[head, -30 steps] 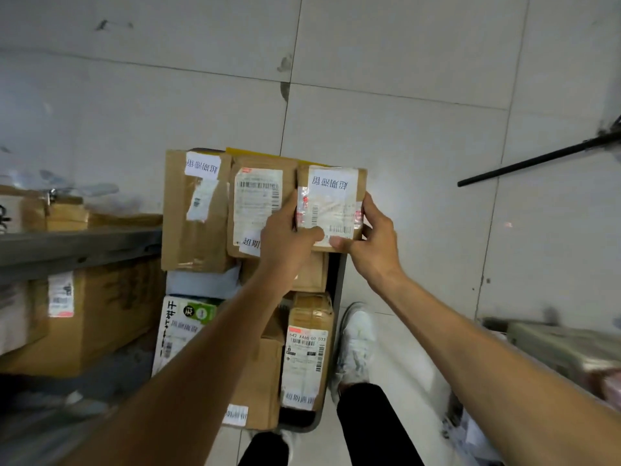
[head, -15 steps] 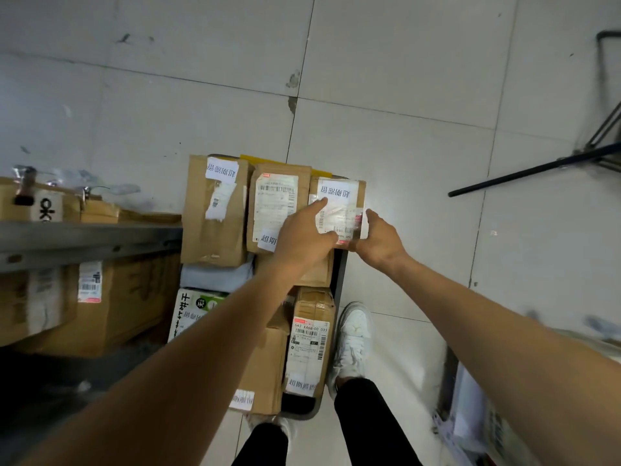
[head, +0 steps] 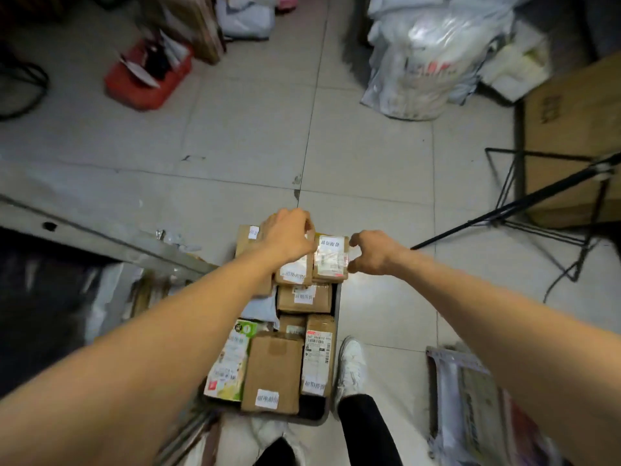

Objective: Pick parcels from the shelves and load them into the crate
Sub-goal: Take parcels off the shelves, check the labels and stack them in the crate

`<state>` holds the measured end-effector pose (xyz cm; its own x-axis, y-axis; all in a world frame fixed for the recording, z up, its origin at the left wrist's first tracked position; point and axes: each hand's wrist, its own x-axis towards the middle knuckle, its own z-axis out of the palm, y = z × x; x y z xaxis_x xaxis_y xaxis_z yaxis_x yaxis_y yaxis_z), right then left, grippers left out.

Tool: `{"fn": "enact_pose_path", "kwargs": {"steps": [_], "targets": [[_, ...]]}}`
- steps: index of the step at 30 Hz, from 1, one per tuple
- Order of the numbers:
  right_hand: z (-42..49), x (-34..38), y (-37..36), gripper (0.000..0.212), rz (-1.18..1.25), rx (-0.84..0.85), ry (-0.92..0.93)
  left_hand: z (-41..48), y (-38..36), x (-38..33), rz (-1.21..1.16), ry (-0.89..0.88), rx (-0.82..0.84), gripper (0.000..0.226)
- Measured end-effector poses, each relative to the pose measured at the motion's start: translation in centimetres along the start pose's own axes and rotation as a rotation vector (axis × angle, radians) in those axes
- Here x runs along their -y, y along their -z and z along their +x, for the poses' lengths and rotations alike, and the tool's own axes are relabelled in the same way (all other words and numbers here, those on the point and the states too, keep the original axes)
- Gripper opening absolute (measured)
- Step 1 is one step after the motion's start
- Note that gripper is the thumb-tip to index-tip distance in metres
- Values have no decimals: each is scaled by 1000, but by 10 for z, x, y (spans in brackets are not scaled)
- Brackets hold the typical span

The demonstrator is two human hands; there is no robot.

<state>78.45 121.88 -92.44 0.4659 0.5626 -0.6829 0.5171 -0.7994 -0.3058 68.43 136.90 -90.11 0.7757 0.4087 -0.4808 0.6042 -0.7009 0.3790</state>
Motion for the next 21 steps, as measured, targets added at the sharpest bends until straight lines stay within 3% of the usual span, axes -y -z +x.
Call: {"fn": "enact_pose_path", "kwargs": {"steps": [7, 12, 15, 21], "targets": [[-163, 59, 117, 65, -136, -89, 74, -106, 140, -64, 141, -106, 7, 32], [-268, 93, 184, 57, -214, -156, 98, -197, 214, -87, 176, -102, -90, 31], [-314, 115, 204, 40, -286, -216, 167, -250, 244, -90, 192, -43, -145, 33], [-390, 157, 197, 51, -391, -204, 374, -368, 268, -93, 164, 108, -260, 34]]}}
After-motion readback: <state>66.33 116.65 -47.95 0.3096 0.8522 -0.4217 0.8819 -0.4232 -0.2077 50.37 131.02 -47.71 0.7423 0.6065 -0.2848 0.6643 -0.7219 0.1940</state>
